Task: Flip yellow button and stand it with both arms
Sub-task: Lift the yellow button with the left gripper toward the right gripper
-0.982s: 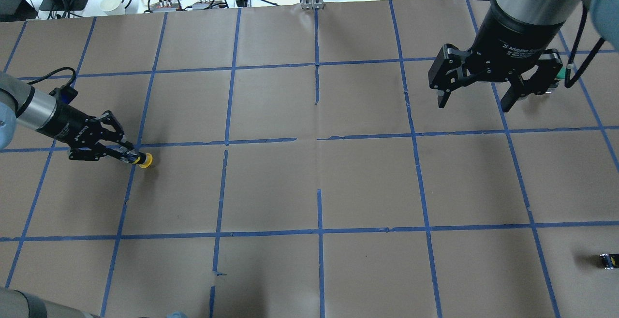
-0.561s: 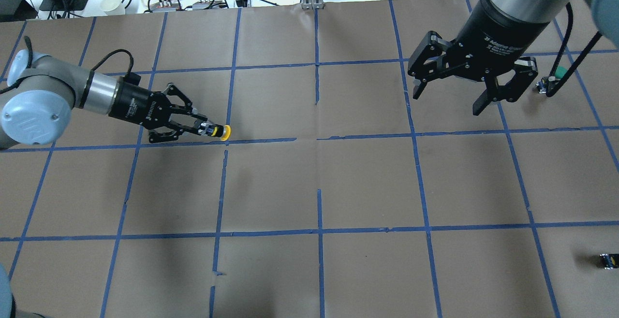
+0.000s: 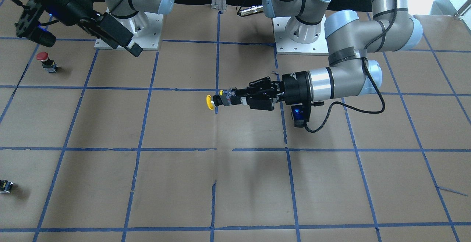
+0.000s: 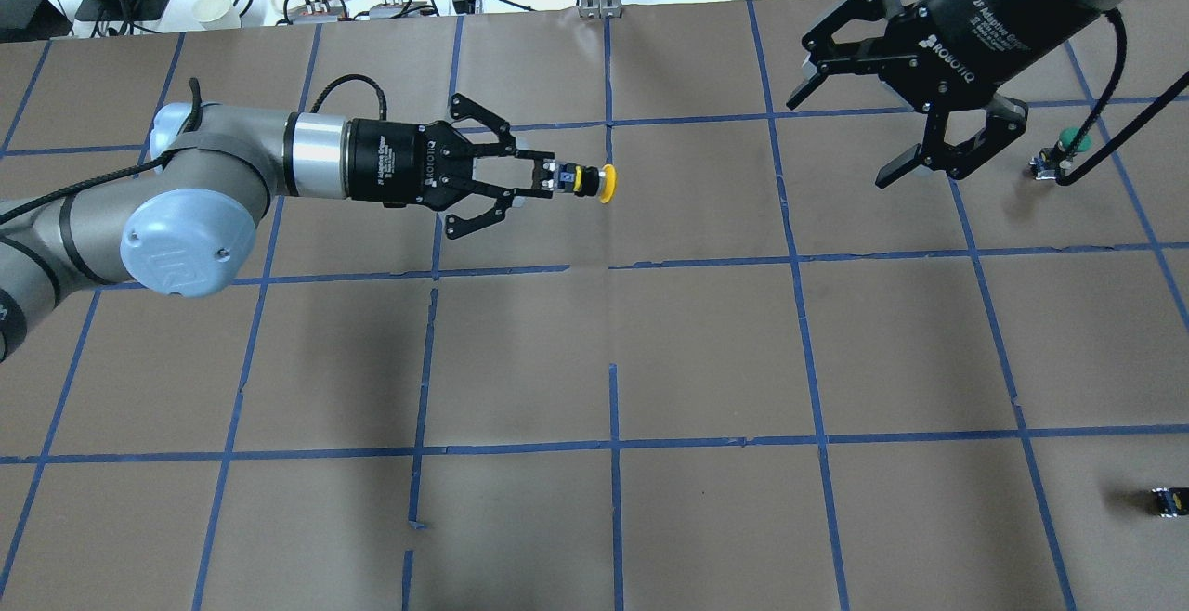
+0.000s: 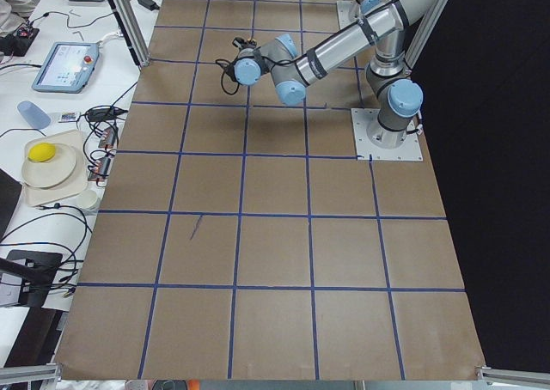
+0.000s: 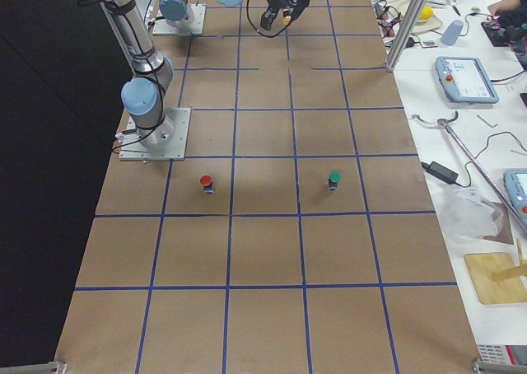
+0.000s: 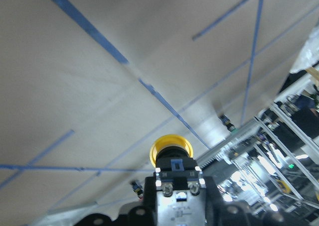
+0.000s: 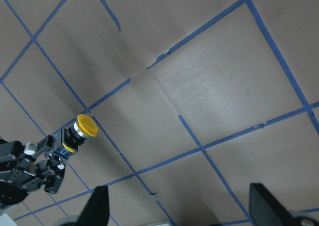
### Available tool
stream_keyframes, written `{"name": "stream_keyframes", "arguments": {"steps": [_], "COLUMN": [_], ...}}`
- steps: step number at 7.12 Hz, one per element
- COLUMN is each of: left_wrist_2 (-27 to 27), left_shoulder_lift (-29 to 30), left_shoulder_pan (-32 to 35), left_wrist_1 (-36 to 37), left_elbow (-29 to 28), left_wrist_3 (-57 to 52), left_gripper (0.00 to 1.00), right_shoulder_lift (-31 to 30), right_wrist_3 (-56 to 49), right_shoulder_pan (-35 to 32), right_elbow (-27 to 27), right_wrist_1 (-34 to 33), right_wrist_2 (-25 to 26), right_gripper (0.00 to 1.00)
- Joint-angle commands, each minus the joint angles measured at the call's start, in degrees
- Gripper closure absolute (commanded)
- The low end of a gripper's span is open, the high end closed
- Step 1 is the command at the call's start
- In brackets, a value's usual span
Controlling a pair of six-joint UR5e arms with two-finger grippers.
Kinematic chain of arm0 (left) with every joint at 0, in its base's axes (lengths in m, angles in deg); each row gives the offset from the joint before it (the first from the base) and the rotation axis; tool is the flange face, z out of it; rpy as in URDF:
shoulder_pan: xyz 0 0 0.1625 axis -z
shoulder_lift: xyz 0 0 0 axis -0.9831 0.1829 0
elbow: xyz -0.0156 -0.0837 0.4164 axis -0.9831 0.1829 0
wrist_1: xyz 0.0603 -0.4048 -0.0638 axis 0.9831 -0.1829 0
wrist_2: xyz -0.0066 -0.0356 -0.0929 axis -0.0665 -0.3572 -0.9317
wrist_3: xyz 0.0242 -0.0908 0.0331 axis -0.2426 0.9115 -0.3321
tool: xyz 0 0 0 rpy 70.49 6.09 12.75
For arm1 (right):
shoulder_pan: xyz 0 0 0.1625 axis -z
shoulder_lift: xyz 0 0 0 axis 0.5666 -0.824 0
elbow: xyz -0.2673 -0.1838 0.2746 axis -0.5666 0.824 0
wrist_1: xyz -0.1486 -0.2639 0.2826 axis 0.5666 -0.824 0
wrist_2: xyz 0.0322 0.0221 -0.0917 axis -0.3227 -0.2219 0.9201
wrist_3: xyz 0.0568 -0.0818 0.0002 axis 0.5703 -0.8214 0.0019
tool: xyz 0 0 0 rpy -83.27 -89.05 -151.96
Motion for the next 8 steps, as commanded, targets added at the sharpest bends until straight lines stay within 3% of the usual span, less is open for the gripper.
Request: {"name": "stream_keyframes", "arguments": {"steps": [1, 3, 5, 8], "left_wrist_2": [-11.35, -16.91, -26.19, -26.60], "left_shoulder_lift": [-1.16, -0.10, 1.21, 2.10], "left_shoulder_pan": [6.13, 9.14, 9.58, 10.63], "left_wrist_1": [2.48, 5.22, 8.88, 10.50], "left_elbow": [-0.58, -0.85, -0.76, -1.55], "left_wrist_3": [5.56, 7.32, 7.77, 7.95], "left_gripper": [0.89, 0.89, 0.87, 0.87], "right_shoulder_lift": [0.95, 1.58, 1.58, 1.31], "right_wrist_3": [7.27, 10.15, 12.20, 16.66], "right_shoulder_pan": [1.15, 1.24, 1.24, 1.24], "right_elbow": [-0.35, -0.35, -0.96, -1.85], "right_wrist_1": [-1.60, -1.61, -0.83, -0.73], "right_wrist_2": [-8.12, -12.54, -14.24, -18.00], "right_gripper": [0.00, 0.00, 0.00, 0.01]}}
